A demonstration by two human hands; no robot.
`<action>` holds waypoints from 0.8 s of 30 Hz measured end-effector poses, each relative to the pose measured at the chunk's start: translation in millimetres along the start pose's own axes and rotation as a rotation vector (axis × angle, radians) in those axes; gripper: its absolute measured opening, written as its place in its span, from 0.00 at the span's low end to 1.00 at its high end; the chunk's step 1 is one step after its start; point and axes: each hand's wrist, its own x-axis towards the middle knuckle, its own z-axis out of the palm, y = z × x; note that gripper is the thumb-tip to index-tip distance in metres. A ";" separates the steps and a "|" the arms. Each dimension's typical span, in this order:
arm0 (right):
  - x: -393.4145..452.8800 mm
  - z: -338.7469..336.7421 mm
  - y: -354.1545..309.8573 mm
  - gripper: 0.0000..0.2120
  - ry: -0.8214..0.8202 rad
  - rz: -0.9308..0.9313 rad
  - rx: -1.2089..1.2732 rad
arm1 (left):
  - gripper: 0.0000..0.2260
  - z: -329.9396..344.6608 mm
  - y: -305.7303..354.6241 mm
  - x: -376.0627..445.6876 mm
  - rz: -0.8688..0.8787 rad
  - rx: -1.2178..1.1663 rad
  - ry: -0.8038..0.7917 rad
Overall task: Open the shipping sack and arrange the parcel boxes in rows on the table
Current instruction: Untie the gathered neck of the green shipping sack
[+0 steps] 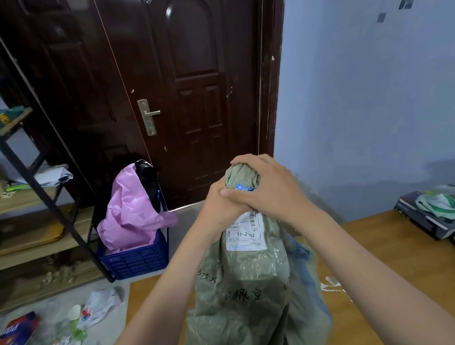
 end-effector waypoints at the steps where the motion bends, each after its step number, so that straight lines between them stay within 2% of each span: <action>1: 0.7 0.3 0.0 0.28 0.003 0.004 -0.007 | 0.16 -0.5 -0.3 -0.6 -0.010 -0.006 -0.020; 7: 6.5 -4.0 8.4 0.17 0.036 0.105 0.135 | 0.32 -7.2 -11.4 -5.0 -0.111 -0.085 -0.195; 10: 9.4 -10.6 13.2 0.12 0.039 0.153 0.217 | 0.40 -11.9 -14.6 -7.6 -0.130 -0.057 -0.238; 14: 14.5 -15.8 14.9 0.09 0.027 0.202 0.281 | 0.55 -13.3 -15.9 -9.9 -0.122 0.014 -0.328; 20: 14.4 -29.9 12.7 0.09 -0.040 0.334 0.608 | 0.57 -18.9 -7.8 -9.2 -0.036 -0.008 -0.388; 24: 11.7 -34.3 7.2 0.11 -0.122 0.405 0.784 | 0.59 -12.3 -8.0 -6.5 -0.005 -0.058 -0.303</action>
